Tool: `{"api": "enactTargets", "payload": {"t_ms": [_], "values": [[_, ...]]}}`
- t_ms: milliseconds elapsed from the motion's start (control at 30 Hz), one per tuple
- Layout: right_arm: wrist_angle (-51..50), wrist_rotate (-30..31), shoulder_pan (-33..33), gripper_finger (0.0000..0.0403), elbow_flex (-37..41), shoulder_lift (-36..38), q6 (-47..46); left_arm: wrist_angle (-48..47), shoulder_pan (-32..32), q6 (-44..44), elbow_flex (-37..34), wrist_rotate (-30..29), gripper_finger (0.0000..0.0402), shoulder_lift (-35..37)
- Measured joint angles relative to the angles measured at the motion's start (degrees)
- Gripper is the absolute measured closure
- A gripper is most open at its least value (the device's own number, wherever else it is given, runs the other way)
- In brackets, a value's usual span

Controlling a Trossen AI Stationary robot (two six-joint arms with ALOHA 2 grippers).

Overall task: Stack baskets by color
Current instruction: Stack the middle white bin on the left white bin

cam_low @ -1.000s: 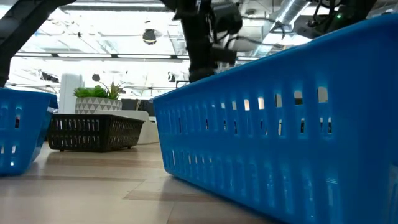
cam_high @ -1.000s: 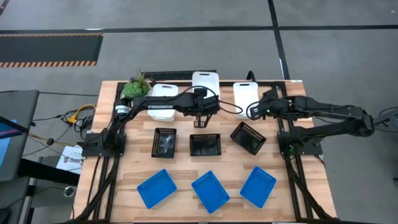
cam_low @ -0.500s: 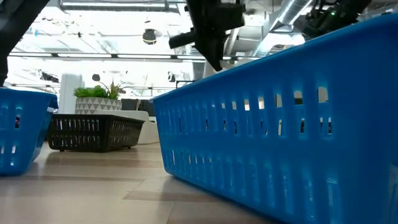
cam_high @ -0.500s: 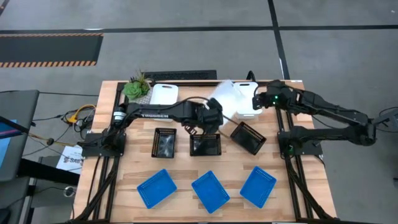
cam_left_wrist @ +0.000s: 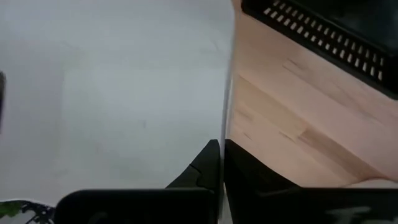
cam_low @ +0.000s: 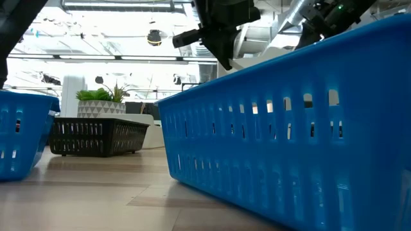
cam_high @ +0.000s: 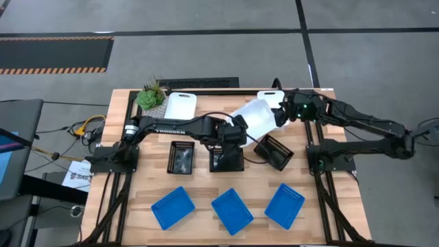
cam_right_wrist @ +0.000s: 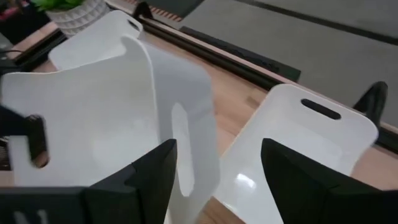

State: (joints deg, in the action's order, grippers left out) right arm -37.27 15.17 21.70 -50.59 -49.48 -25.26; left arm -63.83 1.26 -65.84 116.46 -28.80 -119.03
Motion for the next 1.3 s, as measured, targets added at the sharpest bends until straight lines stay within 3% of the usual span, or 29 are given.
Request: {"api": "enactTargets", "payload": {"t_ms": [833, 1300], "values": [[3.9, 2.7, -3.1, 0.0143, 0.0, 7.5, 2.7, 0.6, -0.5, -1.0, 0.0, 0.0, 0.0401, 0.0], [-0.2, 2.8, -4.0, 0.0143, 0.0, -2.8, 3.5, 4.8, -0.4, -4.2, 0.0, -3.5, 0.0401, -0.1]]}}
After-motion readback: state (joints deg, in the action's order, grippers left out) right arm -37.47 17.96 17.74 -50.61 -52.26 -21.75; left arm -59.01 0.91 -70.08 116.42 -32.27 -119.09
